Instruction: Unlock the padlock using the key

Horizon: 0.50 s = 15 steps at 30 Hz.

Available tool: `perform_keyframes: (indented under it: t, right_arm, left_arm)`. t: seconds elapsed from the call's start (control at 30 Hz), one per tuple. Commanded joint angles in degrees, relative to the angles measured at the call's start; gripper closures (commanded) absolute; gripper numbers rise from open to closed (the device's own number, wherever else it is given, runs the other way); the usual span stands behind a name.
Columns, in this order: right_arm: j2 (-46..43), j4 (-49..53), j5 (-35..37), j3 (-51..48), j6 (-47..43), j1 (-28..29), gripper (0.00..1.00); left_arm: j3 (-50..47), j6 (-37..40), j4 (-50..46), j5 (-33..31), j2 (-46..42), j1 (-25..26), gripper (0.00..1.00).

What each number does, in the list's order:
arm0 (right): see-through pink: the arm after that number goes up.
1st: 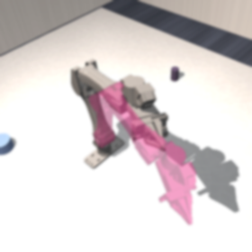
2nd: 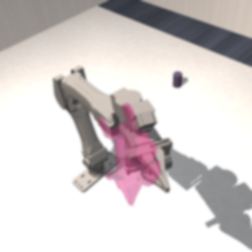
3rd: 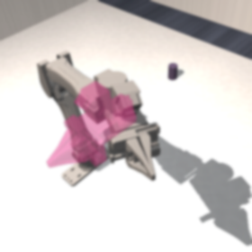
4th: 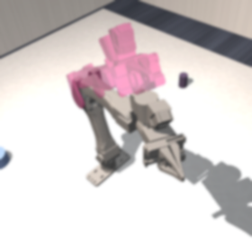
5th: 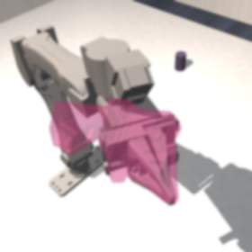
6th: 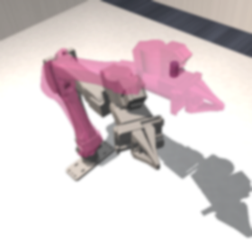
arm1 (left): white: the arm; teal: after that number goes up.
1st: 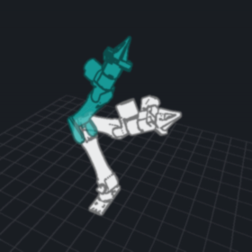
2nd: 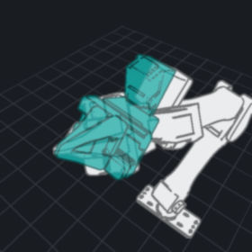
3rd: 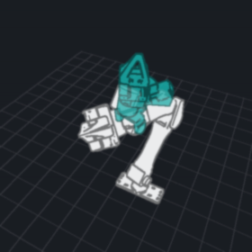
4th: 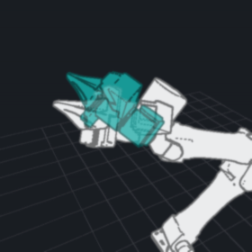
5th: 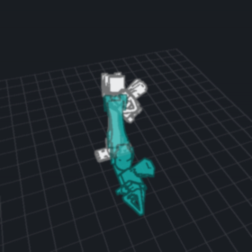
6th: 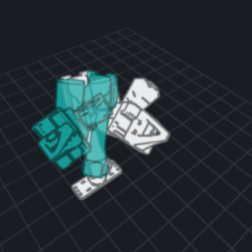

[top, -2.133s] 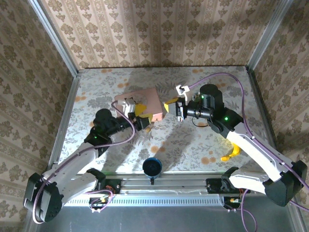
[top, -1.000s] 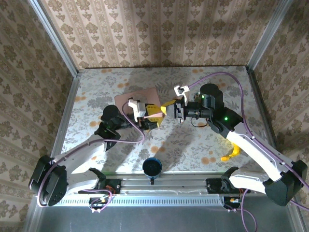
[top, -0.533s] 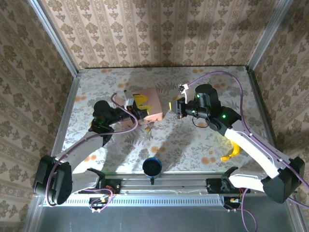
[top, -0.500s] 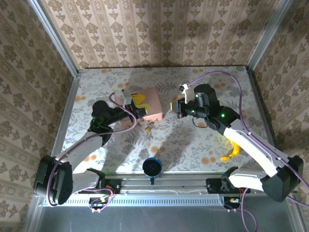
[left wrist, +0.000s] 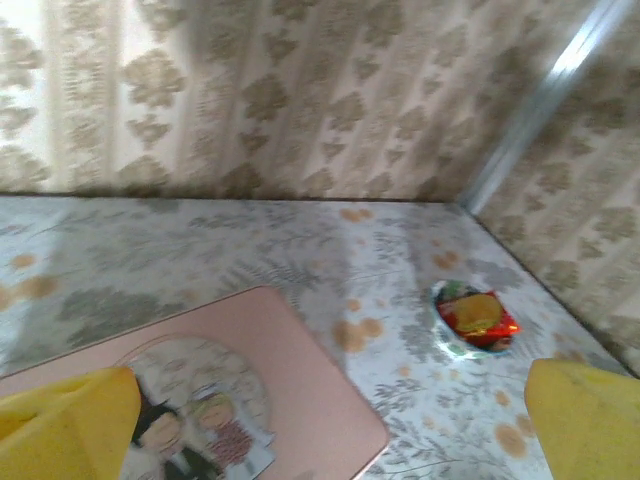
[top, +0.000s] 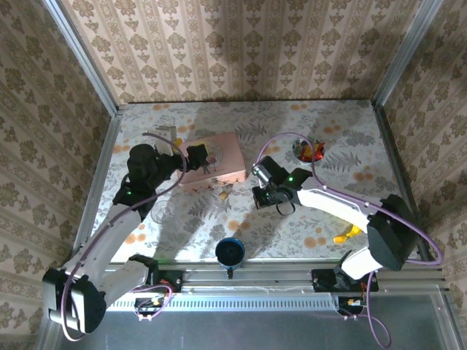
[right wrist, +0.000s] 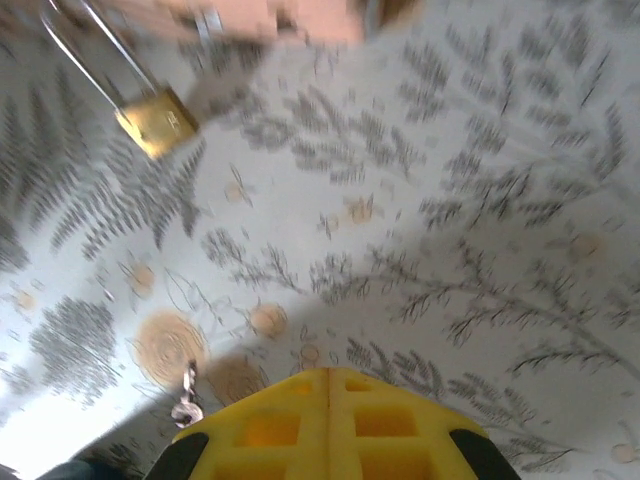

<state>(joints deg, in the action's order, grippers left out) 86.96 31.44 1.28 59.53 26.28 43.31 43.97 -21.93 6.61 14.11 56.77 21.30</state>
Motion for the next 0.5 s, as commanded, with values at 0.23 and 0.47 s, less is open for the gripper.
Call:
perform_keyframes:
  t: [0.23, 0.47]
  right_arm:
    - [6.4, -1.6, -2.8, 0.2, -1.9, 5.1, 0.86]
    - [9.0, -1.5, -6.3, 0.9, -4.7, 7.5, 0.74]
  left_arm:
    - [13.0, -8.5, -40.9, -27.0, 0.3, 11.2, 0.00]
    - [9.5, -13.0, -37.8, -29.9, -2.3, 11.5, 0.00]
